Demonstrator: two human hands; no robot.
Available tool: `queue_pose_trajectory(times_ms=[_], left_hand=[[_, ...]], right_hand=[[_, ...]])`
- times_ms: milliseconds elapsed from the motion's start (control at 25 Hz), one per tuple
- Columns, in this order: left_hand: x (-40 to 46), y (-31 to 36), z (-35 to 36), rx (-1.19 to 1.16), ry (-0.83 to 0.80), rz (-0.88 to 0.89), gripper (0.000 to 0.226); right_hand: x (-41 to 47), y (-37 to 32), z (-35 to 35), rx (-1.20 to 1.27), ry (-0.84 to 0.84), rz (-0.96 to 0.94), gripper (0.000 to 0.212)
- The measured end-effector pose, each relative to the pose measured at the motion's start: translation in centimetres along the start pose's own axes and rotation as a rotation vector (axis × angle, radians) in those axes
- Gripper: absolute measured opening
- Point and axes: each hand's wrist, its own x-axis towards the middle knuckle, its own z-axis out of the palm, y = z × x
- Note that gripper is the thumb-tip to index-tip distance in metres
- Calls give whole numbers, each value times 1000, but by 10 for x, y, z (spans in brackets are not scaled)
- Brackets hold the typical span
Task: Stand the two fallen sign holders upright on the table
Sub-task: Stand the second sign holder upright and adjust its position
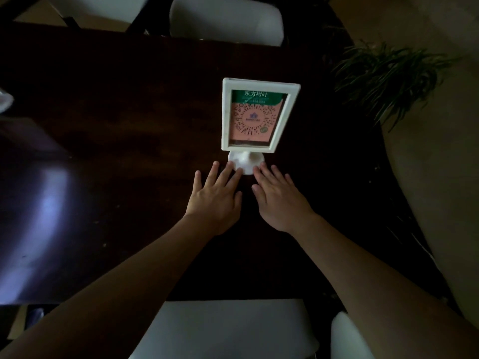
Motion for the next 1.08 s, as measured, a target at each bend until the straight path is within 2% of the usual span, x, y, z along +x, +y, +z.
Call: queue_pose_trajectory(times_ms=[760, 960, 1080], left_hand=[[93, -13, -2, 11, 7, -68, 65], [88, -19, -13, -77, -1, -56, 66], [62, -27, -26, -100, 22, -96, 71]], right_hand=[[89, 19, -26, -146, 31, 58, 60], [86, 17, -35, -138, -32, 54, 62], [74, 16, -41, -47, -31, 28, 62]])
